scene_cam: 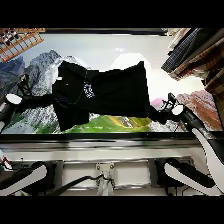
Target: Fold the clothes and pants, and hang the long-sleeved shirts on hangers.
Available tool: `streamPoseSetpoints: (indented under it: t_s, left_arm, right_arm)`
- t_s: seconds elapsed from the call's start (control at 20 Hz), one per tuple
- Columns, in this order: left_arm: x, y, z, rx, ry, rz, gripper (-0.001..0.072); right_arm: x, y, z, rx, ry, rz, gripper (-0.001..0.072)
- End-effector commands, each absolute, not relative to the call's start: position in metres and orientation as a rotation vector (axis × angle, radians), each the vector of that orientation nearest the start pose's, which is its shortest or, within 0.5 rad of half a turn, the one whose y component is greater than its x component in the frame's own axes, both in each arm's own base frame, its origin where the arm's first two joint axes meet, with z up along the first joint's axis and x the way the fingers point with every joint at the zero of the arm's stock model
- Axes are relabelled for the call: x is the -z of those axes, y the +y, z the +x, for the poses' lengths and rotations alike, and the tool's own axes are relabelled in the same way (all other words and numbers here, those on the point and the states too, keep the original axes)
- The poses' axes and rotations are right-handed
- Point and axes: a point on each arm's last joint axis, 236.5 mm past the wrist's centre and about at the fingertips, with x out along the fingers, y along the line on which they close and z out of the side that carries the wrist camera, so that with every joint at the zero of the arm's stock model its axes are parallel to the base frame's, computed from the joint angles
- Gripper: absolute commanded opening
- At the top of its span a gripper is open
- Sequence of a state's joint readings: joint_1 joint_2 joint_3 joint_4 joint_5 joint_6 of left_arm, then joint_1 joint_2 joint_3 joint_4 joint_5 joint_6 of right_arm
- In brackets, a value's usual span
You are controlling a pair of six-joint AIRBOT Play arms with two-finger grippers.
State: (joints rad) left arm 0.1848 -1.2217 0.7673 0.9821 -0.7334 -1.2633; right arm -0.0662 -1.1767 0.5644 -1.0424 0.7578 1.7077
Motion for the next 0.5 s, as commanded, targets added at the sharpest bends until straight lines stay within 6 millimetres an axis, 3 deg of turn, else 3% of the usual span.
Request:
streamPoseSetpoints:
  t_s: [0.0, 0.15, 0.25, 0.35, 0.45]
  left_arm:
    - [0.051, -0.018, 0.381, 0.095, 1.066, -0.443, 0.0012]
    - [0.037, -0.017, 0.383, 0.098, 1.031, -0.435, 0.001]
    - [0.009, -0.016, 0.388, 0.106, 0.958, -0.416, 0.001]
    - [-0.038, -0.015, 0.4, 0.116, 0.832, -0.404, 0.0009]
    - [-0.109, -0.02, 0.413, 0.144, 0.653, -0.429, 0.0009]
  right_arm:
    - [0.104, 0.059, 0.313, 0.109, 1.259, 0.728, 0.0024]
    - [0.085, 0.056, 0.326, 0.095, 1.182, 0.723, 0.0023]
    - [0.054, 0.057, 0.341, 0.057, 1.111, 0.714, 0.0022]
    - [0.002, 0.06, 0.364, -0.006, 0.99, 0.699, 0.0021]
    - [-0.074, 0.062, 0.388, -0.076, 0.815, 0.7, 0.002]
